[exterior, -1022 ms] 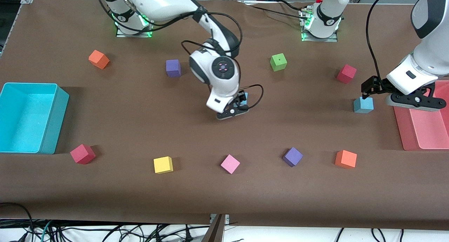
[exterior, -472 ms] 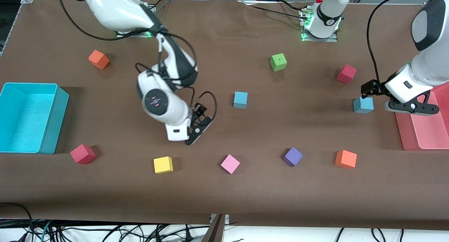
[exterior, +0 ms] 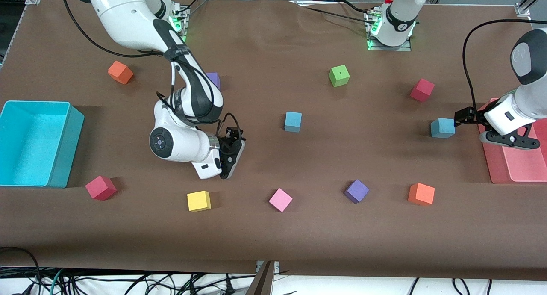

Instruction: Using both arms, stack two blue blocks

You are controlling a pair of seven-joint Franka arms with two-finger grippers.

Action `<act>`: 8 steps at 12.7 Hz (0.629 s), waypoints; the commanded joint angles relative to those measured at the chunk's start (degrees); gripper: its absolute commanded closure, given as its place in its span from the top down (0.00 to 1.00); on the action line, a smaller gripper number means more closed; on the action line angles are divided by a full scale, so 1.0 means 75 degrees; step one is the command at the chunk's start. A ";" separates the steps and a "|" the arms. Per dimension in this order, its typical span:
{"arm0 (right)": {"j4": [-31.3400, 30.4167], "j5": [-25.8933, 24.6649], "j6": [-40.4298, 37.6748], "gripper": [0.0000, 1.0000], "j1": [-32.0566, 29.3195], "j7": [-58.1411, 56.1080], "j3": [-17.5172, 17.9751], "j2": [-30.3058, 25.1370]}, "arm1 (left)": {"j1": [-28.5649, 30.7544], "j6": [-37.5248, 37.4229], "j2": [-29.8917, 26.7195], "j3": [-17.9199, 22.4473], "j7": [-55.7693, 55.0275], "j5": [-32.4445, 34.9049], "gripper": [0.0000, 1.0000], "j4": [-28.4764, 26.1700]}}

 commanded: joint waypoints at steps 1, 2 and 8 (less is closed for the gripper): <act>-0.1055 0.1887 0.1086 1.00 -0.0065 -0.1962 0.0131 -0.0092 | 0.0529 0.1260 -0.0776 -0.0076 0.0741 -0.0179 1.00 -0.1651; -0.1220 0.2732 0.1182 1.00 -0.0054 -0.2876 0.0131 -0.0057 | 0.0600 0.1764 -0.0964 -0.0076 0.0895 -0.0179 1.00 -0.2237; -0.1819 0.6041 0.0774 1.00 0.0040 -0.6911 0.0166 0.0118 | 0.0928 0.2730 -0.0475 -0.0123 0.0931 -0.0859 1.00 -0.2864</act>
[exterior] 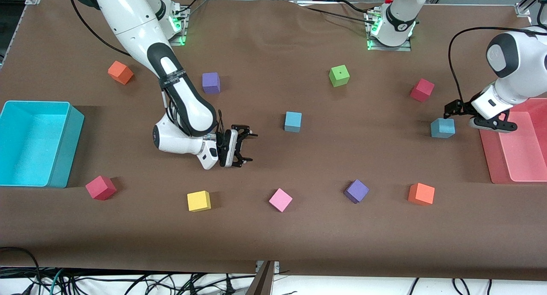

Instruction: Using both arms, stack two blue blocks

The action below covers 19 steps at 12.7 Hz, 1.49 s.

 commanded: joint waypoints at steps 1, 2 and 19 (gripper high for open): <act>-0.0184 0.1280 -0.0244 1.00 0.0087 -0.1559 0.0135 0.0097 | 0.0188 0.0170 0.0138 -0.0094 0.0224 -0.0233 1.00 -0.0043; -0.0184 0.1854 -0.0245 1.00 0.0122 -0.2261 0.0171 0.0249 | 0.0188 0.0217 0.0231 -0.0083 0.0213 -0.0233 1.00 -0.0043; -0.0113 0.4169 -0.1147 1.00 0.0650 -0.4799 0.0288 0.1094 | 0.0587 0.1542 0.1989 -0.0071 0.0119 0.0602 1.00 0.0016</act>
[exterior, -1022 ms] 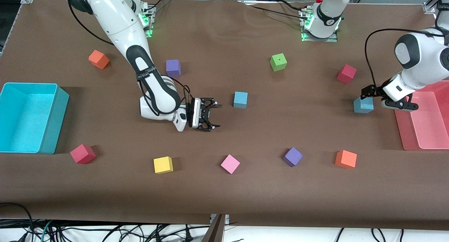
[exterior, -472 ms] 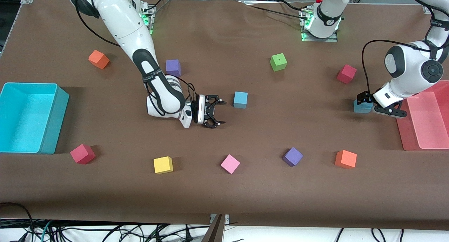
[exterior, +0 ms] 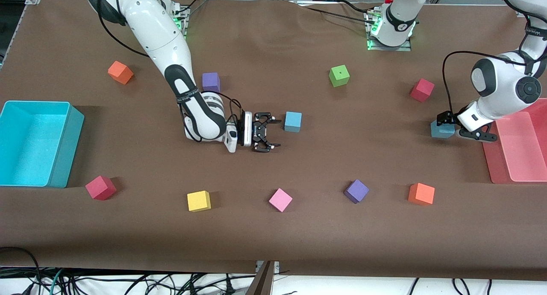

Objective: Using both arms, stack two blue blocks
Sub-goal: 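Grasp the second light blue cube with the left gripper and lift it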

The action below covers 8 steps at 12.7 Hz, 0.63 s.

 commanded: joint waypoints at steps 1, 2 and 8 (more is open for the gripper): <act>-0.0012 0.0186 -0.0044 1.00 0.0067 -0.0204 0.0033 0.0020 | 0.0080 0.0115 0.0261 -0.0080 0.0044 -0.0421 1.00 0.0073; -0.0013 0.0186 -0.0044 1.00 0.0079 -0.0274 0.0033 0.0020 | 0.0080 0.0185 0.0273 -0.0091 0.0044 -0.0458 0.99 0.0073; -0.0024 0.0233 -0.0044 1.00 0.0126 -0.0333 0.0033 0.0032 | 0.0080 0.0081 0.0122 -0.0103 0.0079 -0.0459 0.21 0.0073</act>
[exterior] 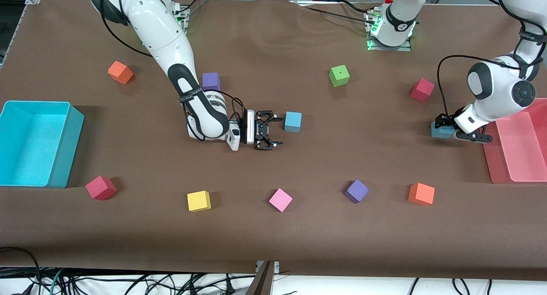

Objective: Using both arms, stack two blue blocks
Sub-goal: 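Grasp the second light blue cube with the left gripper and lift it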

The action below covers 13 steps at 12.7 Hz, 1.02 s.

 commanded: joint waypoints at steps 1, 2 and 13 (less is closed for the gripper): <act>-0.0024 0.0212 -0.0043 1.00 0.0053 -0.0221 0.0033 0.0036 | 0.0068 -0.0077 -0.0318 -0.0104 0.0119 -0.0142 0.21 0.0055; -0.0035 0.0223 -0.0043 1.00 0.0065 -0.0221 0.0033 0.0037 | 0.0057 -0.0298 -0.0599 -0.0115 0.0120 -0.0130 0.22 0.0067; -0.0035 0.0528 -0.0020 1.00 0.0217 -0.0256 0.0021 0.0037 | 0.0033 -0.5328 -0.1410 -0.3252 -0.4105 -0.0633 0.26 0.2868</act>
